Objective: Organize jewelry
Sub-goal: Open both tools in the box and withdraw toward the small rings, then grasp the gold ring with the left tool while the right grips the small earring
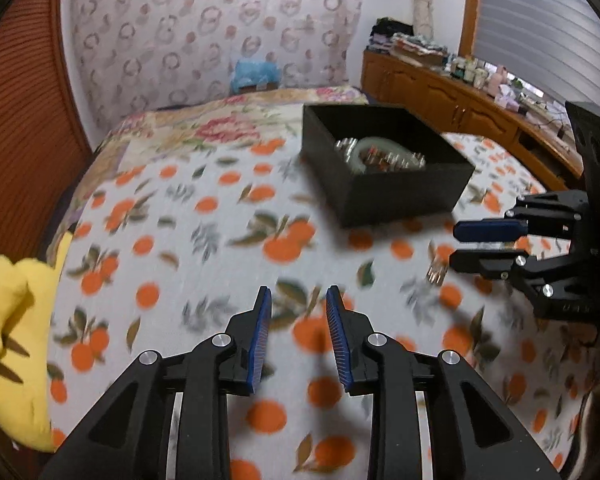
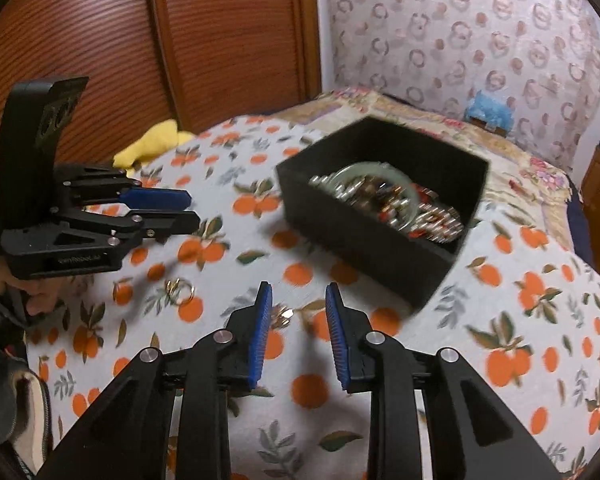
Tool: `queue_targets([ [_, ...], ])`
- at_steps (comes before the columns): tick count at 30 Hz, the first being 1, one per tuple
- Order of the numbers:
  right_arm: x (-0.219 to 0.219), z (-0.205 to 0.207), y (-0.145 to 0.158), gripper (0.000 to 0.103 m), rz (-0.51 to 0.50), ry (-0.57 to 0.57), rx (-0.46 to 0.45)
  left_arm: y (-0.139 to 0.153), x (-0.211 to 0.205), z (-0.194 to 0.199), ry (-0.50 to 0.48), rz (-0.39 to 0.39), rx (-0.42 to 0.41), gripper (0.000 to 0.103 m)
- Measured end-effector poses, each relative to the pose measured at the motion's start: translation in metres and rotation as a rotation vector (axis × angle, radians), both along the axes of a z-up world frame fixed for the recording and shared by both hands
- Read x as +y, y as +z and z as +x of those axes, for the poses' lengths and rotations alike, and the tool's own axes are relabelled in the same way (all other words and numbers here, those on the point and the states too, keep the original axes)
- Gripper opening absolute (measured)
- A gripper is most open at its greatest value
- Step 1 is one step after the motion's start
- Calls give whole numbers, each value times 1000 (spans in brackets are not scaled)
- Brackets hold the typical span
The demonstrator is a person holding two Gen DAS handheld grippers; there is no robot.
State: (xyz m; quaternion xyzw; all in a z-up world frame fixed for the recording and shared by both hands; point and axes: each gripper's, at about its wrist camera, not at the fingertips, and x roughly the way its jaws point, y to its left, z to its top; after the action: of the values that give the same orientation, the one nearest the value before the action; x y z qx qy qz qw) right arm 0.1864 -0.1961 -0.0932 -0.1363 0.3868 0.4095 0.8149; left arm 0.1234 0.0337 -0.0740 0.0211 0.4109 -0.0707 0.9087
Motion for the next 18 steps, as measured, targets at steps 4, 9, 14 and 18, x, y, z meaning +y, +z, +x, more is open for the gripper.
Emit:
queue_targets([
  [4,9,-6,-7,30,-30,25,2,-6,9,-11,19,-5,13,29],
  [9,15,-8,-14,30,-72,34,-9,-6,12,-20,19,-14,14,35],
  [14,18,-8,-15,30,-88,32,-22,-7,6,-25,0,-19,15,36],
  [18,18,-11,-15,16,-100,31,-37,-9,0,-28,-10,-29,20,36],
])
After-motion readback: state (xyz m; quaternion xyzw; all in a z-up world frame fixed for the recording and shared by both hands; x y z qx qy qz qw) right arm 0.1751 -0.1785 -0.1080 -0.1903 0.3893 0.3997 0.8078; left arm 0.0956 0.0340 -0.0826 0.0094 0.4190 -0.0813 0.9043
